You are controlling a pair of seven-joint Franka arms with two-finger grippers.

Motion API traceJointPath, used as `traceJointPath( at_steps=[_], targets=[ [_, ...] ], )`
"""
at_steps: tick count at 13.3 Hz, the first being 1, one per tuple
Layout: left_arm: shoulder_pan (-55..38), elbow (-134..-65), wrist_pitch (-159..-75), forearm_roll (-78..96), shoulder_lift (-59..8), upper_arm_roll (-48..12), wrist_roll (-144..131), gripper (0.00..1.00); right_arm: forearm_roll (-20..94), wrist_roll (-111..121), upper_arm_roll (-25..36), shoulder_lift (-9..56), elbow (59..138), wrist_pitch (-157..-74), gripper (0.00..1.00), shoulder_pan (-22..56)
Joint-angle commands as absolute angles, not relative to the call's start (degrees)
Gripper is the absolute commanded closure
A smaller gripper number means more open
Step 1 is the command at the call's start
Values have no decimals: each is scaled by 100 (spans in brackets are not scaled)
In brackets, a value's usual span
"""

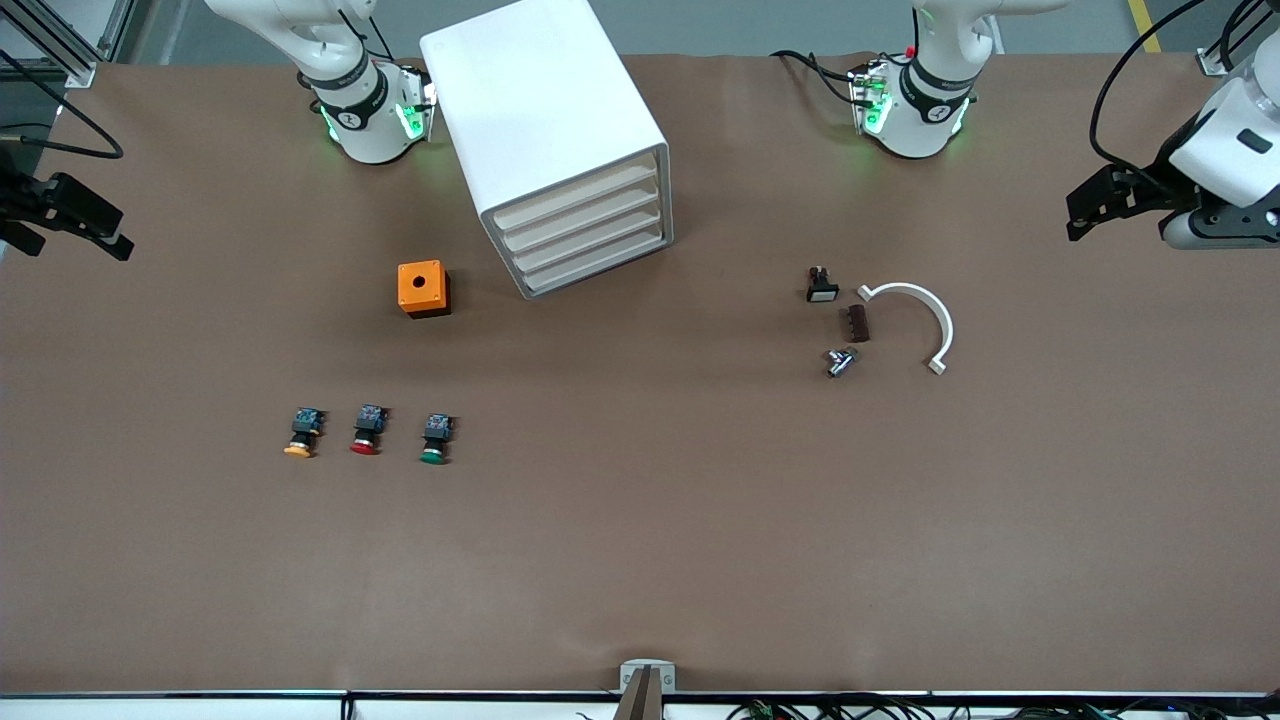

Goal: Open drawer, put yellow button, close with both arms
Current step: 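Move the left gripper toward the white drawer cabinet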

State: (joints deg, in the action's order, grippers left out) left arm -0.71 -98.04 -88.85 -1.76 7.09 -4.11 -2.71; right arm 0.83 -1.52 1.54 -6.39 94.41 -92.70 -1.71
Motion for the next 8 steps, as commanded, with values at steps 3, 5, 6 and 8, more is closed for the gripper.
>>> traceJointPath(
  at_steps=[3, 5, 6, 8],
  targets=[
    [-53, -9527, -8648, -132, 563, -387, -307, 0, 9, -229, 114, -598, 9405, -9290, 0, -202],
    [-27, -9257, -8657, -202, 266, -352, -255, 0, 26, -237, 114, -571, 9334, -9194, 0, -185],
    [-44, -9090, -8657, -289, 55, -334, -272, 0, 44, -237, 114, -536, 9299, -9141, 0, -176],
    [-70, -8895, -8657, -290, -227, -343, -387, 0, 27, -237, 114, -510, 9237, -9009, 0, -185]
  ],
)
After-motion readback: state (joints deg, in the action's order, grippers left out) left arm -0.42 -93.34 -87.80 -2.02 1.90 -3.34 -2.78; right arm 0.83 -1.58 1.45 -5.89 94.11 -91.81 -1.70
